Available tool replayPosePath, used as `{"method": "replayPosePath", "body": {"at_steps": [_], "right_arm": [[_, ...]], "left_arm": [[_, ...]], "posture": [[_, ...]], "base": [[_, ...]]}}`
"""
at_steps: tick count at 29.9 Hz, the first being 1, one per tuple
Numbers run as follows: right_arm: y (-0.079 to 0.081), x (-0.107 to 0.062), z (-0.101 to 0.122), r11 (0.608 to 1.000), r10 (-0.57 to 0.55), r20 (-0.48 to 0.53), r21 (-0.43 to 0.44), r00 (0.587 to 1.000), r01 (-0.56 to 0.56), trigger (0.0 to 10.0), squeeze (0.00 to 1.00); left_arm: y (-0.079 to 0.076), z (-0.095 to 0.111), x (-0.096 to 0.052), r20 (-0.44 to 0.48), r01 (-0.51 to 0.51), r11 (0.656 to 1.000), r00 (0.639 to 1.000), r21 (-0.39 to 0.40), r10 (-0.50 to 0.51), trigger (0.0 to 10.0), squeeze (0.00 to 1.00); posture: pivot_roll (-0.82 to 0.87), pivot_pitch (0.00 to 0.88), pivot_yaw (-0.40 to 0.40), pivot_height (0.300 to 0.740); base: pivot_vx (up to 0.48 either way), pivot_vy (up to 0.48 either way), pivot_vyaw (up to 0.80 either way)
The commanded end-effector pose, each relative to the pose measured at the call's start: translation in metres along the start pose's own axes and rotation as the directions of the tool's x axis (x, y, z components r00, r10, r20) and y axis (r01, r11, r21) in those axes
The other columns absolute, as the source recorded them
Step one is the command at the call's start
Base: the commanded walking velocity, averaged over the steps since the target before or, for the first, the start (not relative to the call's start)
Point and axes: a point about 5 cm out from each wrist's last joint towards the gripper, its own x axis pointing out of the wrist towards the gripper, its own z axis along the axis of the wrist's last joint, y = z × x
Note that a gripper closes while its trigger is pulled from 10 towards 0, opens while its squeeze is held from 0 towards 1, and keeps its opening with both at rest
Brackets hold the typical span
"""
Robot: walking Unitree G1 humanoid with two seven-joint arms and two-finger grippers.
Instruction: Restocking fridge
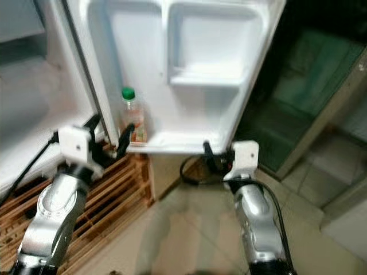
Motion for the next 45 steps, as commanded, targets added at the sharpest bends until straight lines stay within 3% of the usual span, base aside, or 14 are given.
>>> {"method": "replayPosePath", "body": {"at_steps": [1, 5, 15, 20, 27, 29, 32, 33, 34, 36, 37, 39, 42, 45], "right_arm": [[-0.006, 0.000, 0.004, 1.000, -0.007, 0.014, -0.024, 1.000, 0.007, 10.0, 0.00], [-0.005, 0.002, 0.005, 1.000, 0.001, 0.014, -0.026, 1.000, -0.001, 10.0, 0.00], [-0.004, -0.001, -0.001, 0.999, 0.034, -0.014, -0.029, 0.999, -0.035, 10.0, 0.00], [0.003, 0.003, 0.001, 0.996, 0.079, -0.014, -0.040, 0.997, -0.080, 10.0, 0.00], [0.001, -0.001, 0.002, 0.992, 0.112, -0.020, -0.057, 0.993, -0.113, 10.0, 0.00], [0.000, -0.007, -0.003, 0.987, 0.148, -0.055, -0.057, 0.987, -0.151, 10.0, 0.00], [-0.002, -0.039, -0.031, 0.946, 0.307, -0.259, -0.022, 0.916, -0.324, 10.0, 0.00], [-0.002, -0.039, -0.031, 0.946, 0.307, -0.259, -0.022, 0.916, -0.324, 10.0, 0.00], [-0.011, -0.053, -0.043, 0.937, 0.325, -0.353, -0.005, 0.877, -0.349, 10.0, 0.00], [-0.022, -0.058, -0.051, 0.943, 0.296, -0.416, -0.015, 0.860, -0.332, 10.0, 0.00], [-0.022, -0.058, -0.051, 0.943, 0.296, -0.416, -0.015, 0.860, -0.332, 10.0, 0.00], [-0.034, -0.052, -0.054, 0.959, 0.216, -0.445, -0.071, 0.869, -0.274, 10.0, 0.00], [-0.052, -0.029, -0.050, 0.969, 0.050, -0.443, -0.195, 0.895, -0.151, 10.0, 0.00], [-0.068, -0.006, -0.039, 0.954, -0.102, -0.403, -0.298, 0.909, -0.025, 10.0, 0.00]], "left_arm": [[-0.005, -0.006, 0.004, -0.019, 0.019, 1.000, 1.000, -0.006, -0.020, 10.0, 0.00], [-0.003, -0.019, 0.013, -0.095, -0.035, 0.997, 0.995, -0.062, 0.029, 10.0, 0.00], [-0.004, -0.017, 0.008, -0.076, -0.049, 0.998, 0.996, 0.050, 0.053, 10.0, 0.00], [-0.013, -0.016, 0.011, -0.046, -0.032, 0.998, 0.998, 0.050, 0.034, 10.0, 0.00], [-0.024, -0.014, 0.014, -0.018, -0.005, 0.999, 1.000, 0.047, 0.006, 10.0, 0.00], [-0.027, -0.013, 0.013, -0.012, -0.001, 0.999, 1.000, 0.043, 0.001, 10.0, 0.00], [-0.026, -0.017, 0.010, -0.030, -0.009, 0.999, 1.000, -0.032, 0.008, 10.0, 0.00], [-0.026, -0.017, 0.010, -0.030, -0.009, 0.999, 1.000, -0.032, 0.008, 10.0, 0.00], [-0.020, -0.025, 0.009, -0.074, -0.041, 0.999, 0.996, 0.006, 0.041, 10.0, 0.00], [-0.012, -0.036, 0.009, -0.142, -0.076, 0.993, 0.986, 0.085, 0.088, 10.0, 0.00], [-0.012, -0.036, 0.009, -0.142, -0.076, 0.993, 0.986, 0.085, 0.088, 10.0, 0.00], [-0.006, -0.053, 0.008, -0.243, -0.107, 0.987, 0.961, 0.117, 0.133, 10.0, 0.00], [0.003, -0.073, 0.004, -0.362, -0.156, 0.979, 0.912, 0.131, 0.194, 10.0, 0.00], [0.006, -0.084, 0.000, -0.432, -0.168, 0.975, 0.876, 0.145, 0.215, 10.0, 0.00]], "posture": [[-0.04, 0.000, -0.007, 0.740], [-0.05, 0.000, -0.013, 0.740], [-0.02, 0.000, -0.023, 0.740], [-0.03, 0.000, -0.050, 0.740], [-0.04, 0.000, -0.068, 0.740], [-0.04, 0.000, -0.070, 0.740], [-0.04, 0.000, -0.068, 0.740], [-0.04, 0.000, -0.068, 0.740], [-0.04, 0.000, -0.060, 0.740], [-0.05, 0.000, -0.053, 0.740], [-0.05, 0.000, -0.053, 0.740], [-0.05, 0.000, -0.045, 0.740], [-0.05, 0.000, -0.039, 0.740], [-0.05, 0.000, -0.030, 0.740]], "base": [[0.000, -0.480, 0.74], [0.000, -0.203, 0.74], [0.000, -0.094, 0.72], [0.000, -0.465, 0.70], [0.000, -0.455, 0.69], [0.000, -0.454, 0.59], [0.000, -0.290, 0.00], [0.000, 0.000, 0.00], [0.000, 0.000, 0.00], [0.000, 0.000, 0.00], [0.000, 0.000, 0.00], [0.000, 0.000, 0.00], [0.000, 0.000, 0.00], [0.000, 0.000, 0.00]]}}
